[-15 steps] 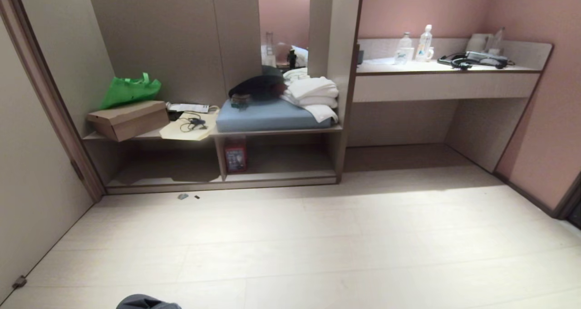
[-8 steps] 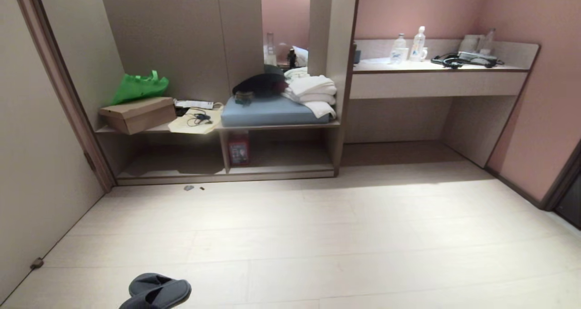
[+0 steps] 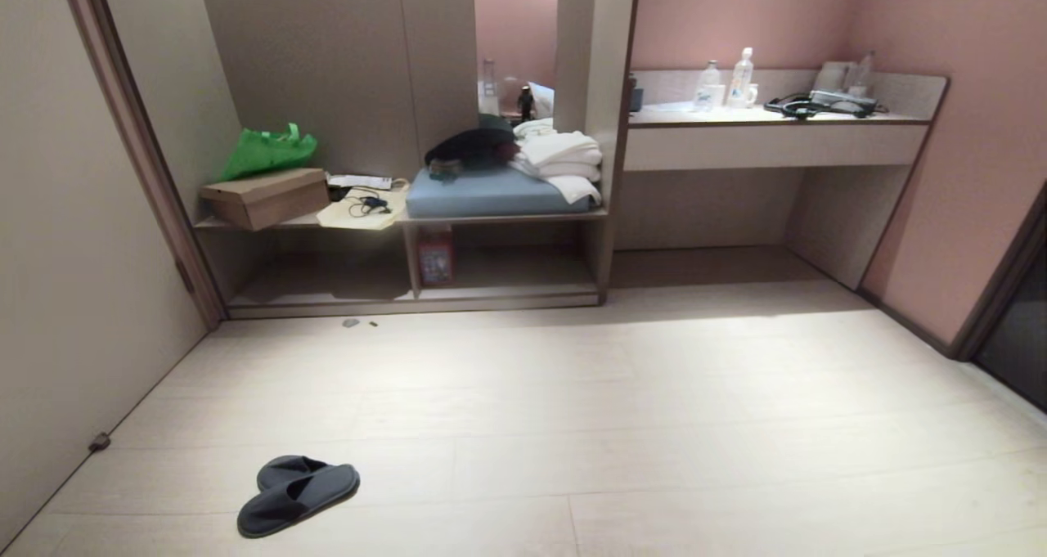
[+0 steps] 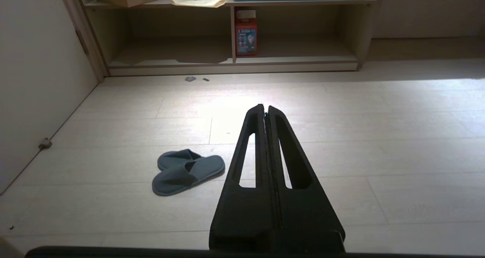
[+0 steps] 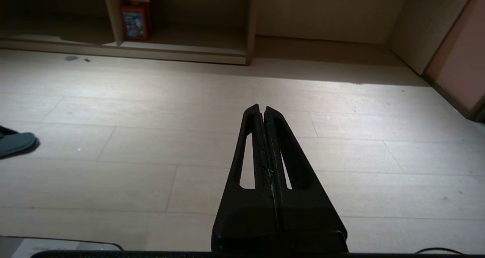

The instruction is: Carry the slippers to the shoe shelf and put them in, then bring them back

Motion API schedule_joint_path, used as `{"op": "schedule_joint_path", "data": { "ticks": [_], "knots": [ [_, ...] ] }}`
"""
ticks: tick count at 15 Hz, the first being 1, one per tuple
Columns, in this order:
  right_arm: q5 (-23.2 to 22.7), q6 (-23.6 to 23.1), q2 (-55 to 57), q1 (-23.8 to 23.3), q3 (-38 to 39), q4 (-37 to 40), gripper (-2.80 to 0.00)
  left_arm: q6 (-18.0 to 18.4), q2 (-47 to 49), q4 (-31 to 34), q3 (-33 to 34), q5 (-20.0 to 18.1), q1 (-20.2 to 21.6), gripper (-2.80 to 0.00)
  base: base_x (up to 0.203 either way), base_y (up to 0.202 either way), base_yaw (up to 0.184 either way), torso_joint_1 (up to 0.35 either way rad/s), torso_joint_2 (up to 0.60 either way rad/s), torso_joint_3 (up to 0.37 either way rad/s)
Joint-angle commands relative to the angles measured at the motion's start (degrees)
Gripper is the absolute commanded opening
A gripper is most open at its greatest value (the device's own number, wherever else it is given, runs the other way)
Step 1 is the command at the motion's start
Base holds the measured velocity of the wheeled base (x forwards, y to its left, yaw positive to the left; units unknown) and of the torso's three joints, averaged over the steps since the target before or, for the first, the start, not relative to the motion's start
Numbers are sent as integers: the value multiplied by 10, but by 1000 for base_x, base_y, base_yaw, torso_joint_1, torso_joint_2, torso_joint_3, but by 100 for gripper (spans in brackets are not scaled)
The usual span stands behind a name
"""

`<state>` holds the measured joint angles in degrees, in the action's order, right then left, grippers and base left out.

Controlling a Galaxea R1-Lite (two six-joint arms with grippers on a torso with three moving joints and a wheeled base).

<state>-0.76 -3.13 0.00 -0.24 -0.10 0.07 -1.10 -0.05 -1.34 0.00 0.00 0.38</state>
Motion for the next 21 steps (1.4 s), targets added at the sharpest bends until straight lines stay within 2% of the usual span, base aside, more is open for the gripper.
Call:
{"op": "schedule_joint_path", "data": {
  "ticks": [1,21],
  "knots": [
    [0,0,0,0,0,0,-280,0,0,0,4,0,1,-280,-127,0,4,-5,2,3],
    [1,8,1,0,0,-1,-280,7,0,1,4,-1,1,-280,0,0,0,0,0,0]
  ]
}}
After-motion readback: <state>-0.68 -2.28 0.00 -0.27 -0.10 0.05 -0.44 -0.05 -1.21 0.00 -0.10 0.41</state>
